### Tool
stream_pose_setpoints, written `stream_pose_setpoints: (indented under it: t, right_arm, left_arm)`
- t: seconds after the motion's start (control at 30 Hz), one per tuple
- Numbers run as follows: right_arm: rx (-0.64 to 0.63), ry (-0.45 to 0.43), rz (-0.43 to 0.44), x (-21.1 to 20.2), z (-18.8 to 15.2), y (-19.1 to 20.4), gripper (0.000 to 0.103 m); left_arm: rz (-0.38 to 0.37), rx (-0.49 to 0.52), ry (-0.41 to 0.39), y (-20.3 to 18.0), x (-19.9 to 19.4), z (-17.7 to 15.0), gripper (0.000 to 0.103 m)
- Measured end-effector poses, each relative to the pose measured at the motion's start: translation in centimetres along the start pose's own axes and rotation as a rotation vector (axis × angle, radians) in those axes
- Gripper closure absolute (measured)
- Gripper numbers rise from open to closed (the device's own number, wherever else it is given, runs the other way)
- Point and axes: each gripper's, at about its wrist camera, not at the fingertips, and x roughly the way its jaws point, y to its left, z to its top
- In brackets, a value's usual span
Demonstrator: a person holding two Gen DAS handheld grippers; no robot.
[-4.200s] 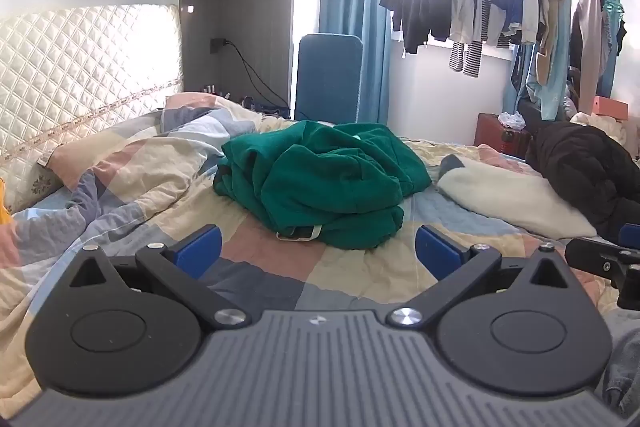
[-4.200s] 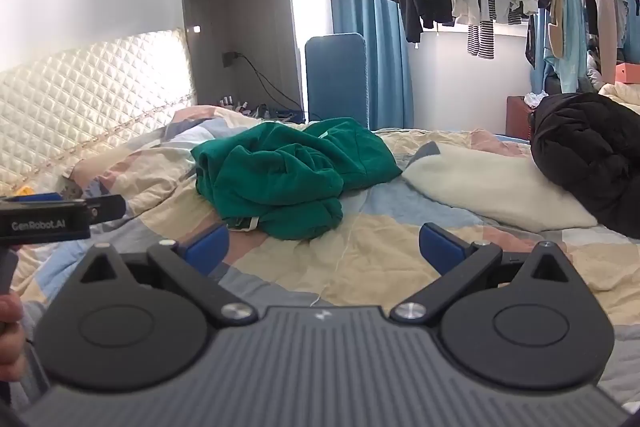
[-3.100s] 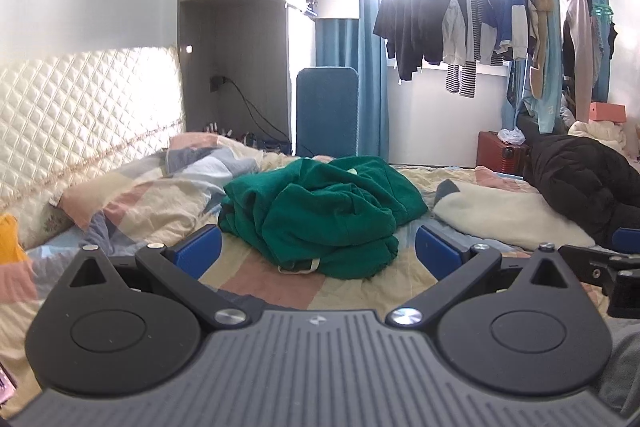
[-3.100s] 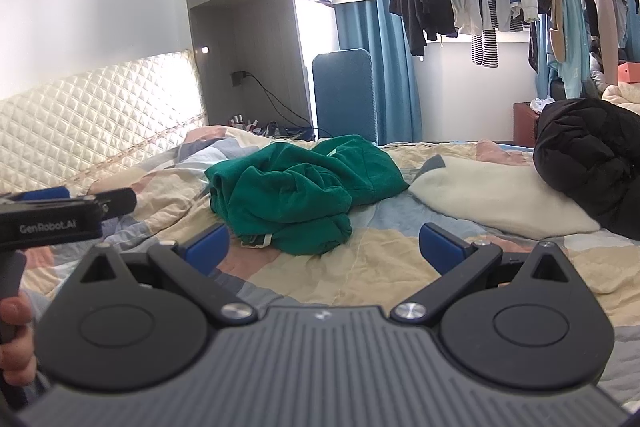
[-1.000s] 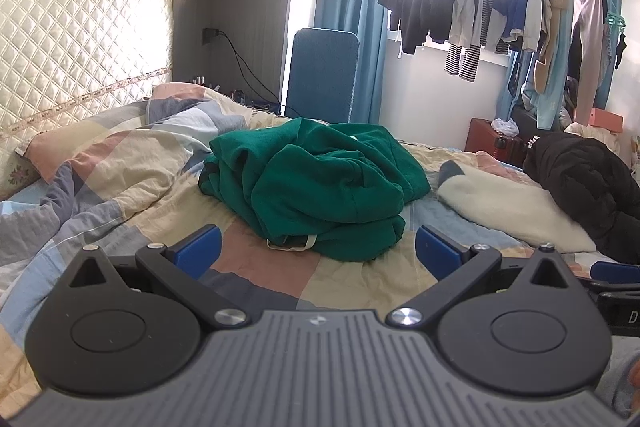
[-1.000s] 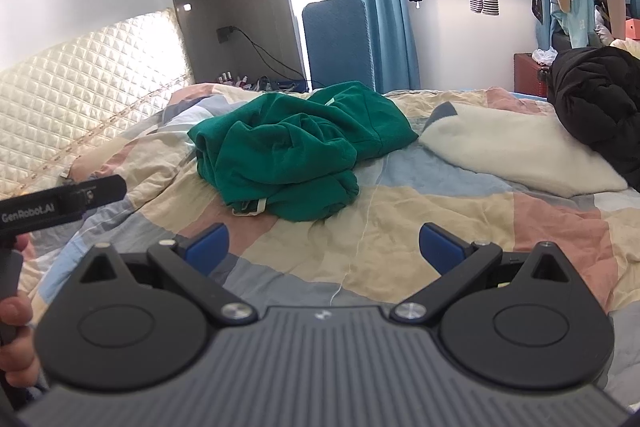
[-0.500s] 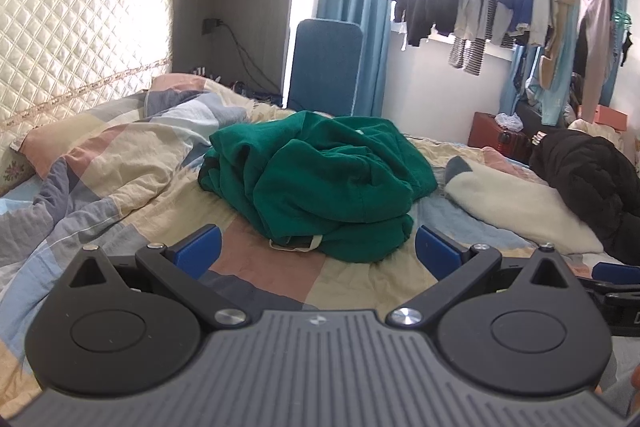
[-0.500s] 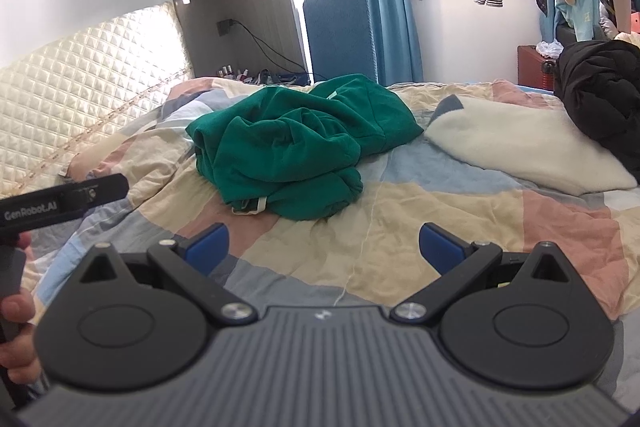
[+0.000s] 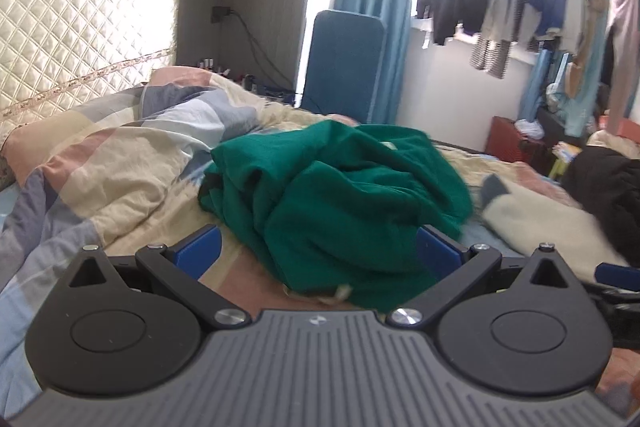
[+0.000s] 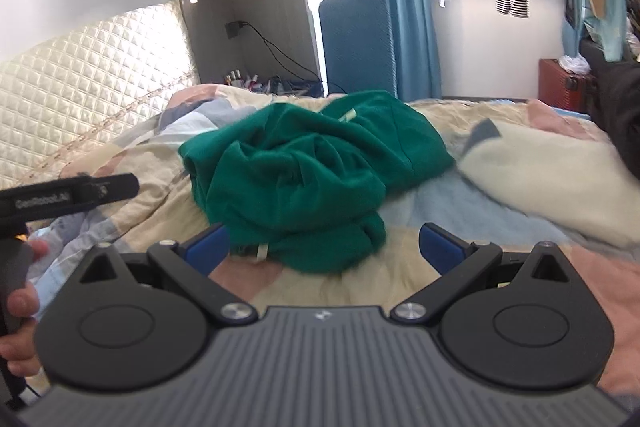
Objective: Fold large clothes
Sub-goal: 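Reach both grippers into the green hoodie and close on its fabric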
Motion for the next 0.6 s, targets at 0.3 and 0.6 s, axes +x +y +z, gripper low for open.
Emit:
stream_pose_setpoints:
  t: [0.3,0.6]
  right_arm:
    - [-0.029,0.077,0.069,11.8,-0.9,0.2,0.007]
    - [-0.14,-0.004,0.037,19.5,-2.5,1.1,0.007]
  left_arm:
    - [0.069,-0.059,0.012,4.4,11.4,-2.7,0.0]
    - [0.098,-0.047,0.069,7.7,18.9,-6.3,0.0]
